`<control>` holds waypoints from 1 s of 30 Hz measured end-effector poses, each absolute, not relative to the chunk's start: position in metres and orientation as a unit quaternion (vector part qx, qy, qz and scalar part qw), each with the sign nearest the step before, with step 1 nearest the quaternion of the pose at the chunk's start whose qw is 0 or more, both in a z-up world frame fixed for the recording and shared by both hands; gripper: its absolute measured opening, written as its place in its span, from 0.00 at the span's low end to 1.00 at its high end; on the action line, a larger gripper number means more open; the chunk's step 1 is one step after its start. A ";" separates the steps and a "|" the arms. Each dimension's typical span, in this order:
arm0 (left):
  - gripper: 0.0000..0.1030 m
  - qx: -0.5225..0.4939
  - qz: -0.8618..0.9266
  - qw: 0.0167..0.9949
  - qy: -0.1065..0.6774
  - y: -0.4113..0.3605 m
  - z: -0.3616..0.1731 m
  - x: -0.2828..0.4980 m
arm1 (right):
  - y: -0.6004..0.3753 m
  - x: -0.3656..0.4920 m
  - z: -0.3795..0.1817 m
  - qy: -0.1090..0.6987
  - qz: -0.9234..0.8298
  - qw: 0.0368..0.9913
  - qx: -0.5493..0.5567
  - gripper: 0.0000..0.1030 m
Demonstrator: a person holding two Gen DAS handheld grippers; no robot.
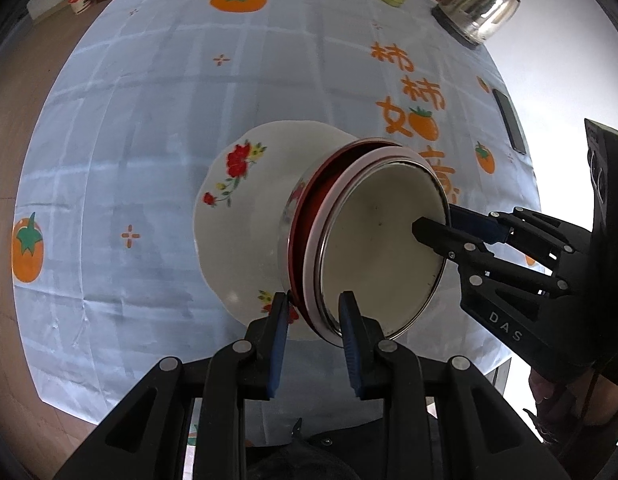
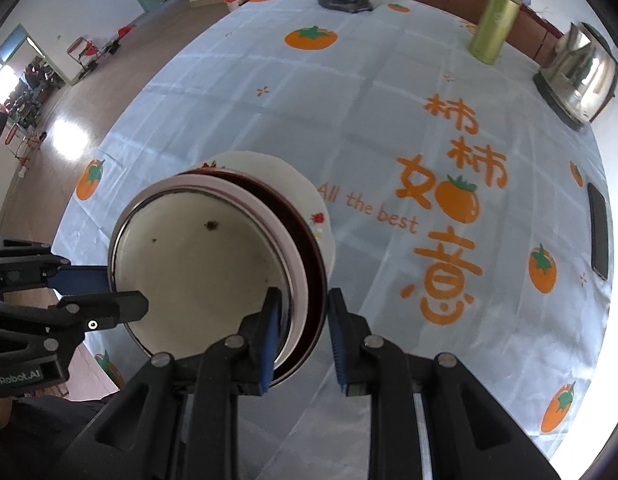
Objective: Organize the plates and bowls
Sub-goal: 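Lower the bowl stack onto the red-flowered plate with both tools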
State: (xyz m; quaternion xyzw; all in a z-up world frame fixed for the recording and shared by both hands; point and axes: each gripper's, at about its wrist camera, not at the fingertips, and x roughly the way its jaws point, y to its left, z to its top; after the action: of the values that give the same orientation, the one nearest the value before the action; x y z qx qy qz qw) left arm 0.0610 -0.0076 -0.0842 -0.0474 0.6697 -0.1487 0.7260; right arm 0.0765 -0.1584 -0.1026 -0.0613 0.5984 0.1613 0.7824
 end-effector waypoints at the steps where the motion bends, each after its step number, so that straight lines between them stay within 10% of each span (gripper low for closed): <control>1: 0.27 -0.048 -0.147 0.725 0.671 -0.007 -0.085 0.061 | -0.157 0.078 -0.104 0.600 0.162 0.781 -0.062 0.23; 30: 0.27 -0.085 -0.133 0.689 0.708 0.008 -0.103 0.070 | -0.132 0.100 -0.115 0.611 0.179 0.765 -0.093 0.22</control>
State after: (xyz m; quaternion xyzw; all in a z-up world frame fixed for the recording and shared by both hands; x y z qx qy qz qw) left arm 0.0701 0.0080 -0.1029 -0.0848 0.7075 -0.1325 0.6889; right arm 0.1000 -0.1323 -0.1148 -0.0928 0.6113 0.1790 0.7653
